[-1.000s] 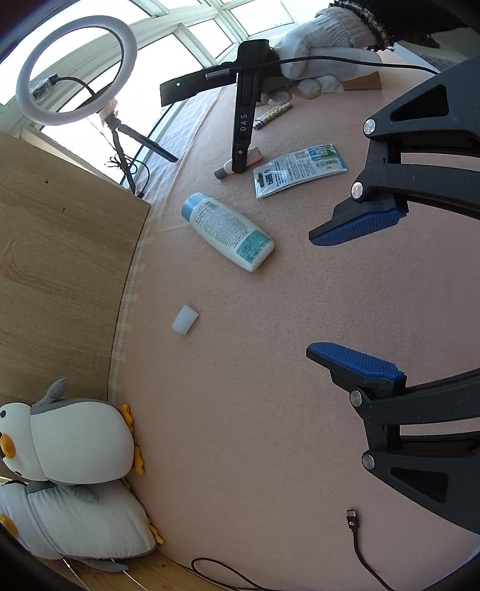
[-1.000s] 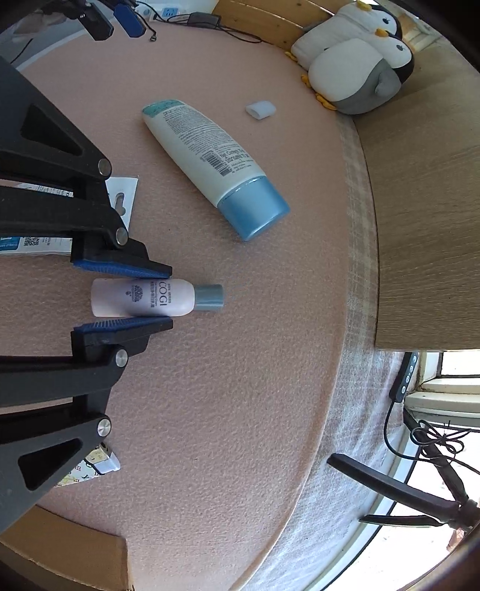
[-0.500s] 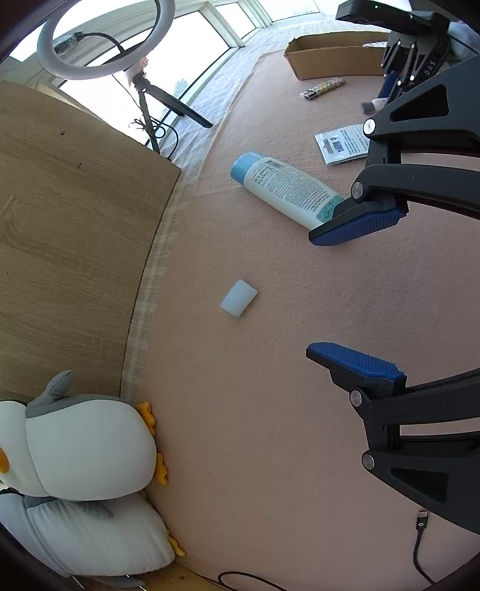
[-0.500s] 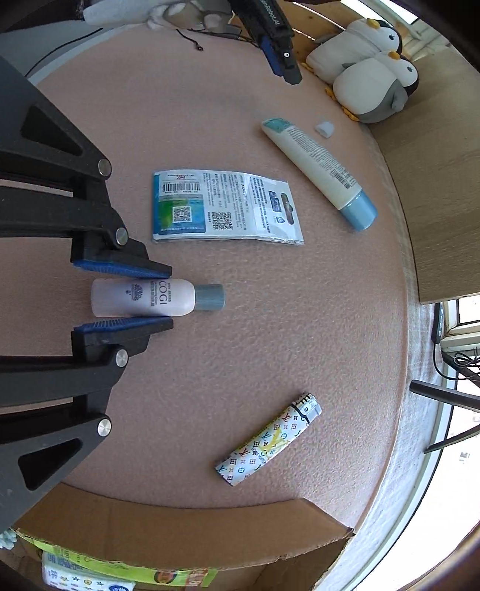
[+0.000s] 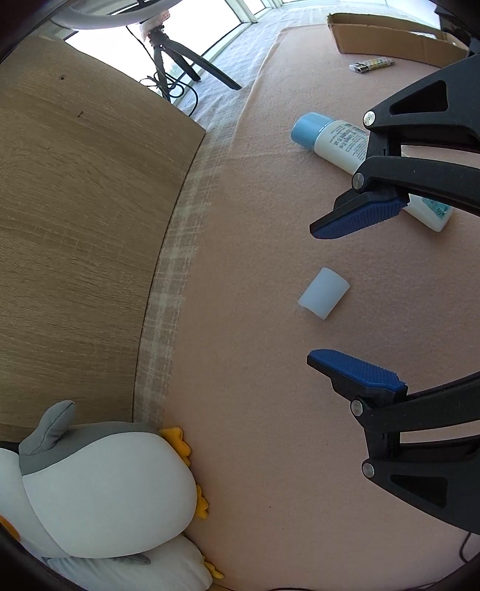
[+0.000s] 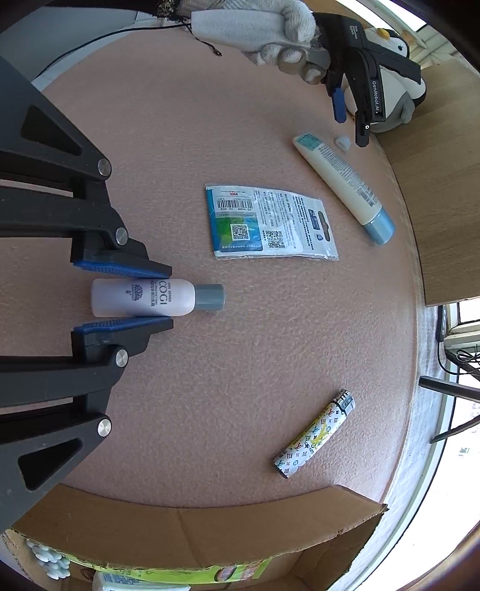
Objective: Organize objects
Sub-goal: 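Grasp the white eraser block with the left tool while the right tool holds the bottle, then lift the eraser with the left tool while the right tool lifts the bottle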
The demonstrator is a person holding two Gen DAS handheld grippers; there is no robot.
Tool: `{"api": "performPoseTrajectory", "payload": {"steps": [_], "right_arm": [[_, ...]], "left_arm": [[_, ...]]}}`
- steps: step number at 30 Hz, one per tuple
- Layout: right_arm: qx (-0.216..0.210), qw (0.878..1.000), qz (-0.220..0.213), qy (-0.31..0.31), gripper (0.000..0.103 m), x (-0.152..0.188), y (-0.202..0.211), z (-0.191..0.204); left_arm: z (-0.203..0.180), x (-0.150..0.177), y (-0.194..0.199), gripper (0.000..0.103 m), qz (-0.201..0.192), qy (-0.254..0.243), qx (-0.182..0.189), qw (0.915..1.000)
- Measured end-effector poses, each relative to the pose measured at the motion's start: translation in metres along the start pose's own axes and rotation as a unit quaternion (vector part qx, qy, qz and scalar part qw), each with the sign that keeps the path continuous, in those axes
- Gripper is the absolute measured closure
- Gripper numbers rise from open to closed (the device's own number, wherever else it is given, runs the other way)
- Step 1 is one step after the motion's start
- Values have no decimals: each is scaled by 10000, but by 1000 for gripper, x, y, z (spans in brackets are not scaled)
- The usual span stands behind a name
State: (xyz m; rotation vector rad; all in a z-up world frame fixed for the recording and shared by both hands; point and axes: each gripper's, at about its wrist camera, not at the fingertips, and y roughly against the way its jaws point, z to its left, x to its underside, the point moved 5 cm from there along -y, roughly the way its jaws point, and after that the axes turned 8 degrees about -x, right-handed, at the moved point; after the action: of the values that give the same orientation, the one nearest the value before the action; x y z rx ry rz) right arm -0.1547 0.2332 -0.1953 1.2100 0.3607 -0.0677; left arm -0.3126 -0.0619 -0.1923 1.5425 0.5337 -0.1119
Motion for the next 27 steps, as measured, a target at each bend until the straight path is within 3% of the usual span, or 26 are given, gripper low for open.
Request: {"api": "performPoseTrajectory", "payload": {"steps": [7,13,17,27], "right_arm": [[-18,10000,-31,18,84,1,-1,1],[-22,10000,-44,23,84,1,0,2],[-28,10000,-38,39,84,1,0,2],[-118,9999,-94,31,84,2,2,0]], "left_arm": [[-1,-6,-19,39,269,-44,-216,9994],[-2,-8,-24,53,244,-124,-391,9989],[0,-10,-24,73,212,-61,-386,9990],[6,7,-14,81,83,-169,-277,9994]]}}
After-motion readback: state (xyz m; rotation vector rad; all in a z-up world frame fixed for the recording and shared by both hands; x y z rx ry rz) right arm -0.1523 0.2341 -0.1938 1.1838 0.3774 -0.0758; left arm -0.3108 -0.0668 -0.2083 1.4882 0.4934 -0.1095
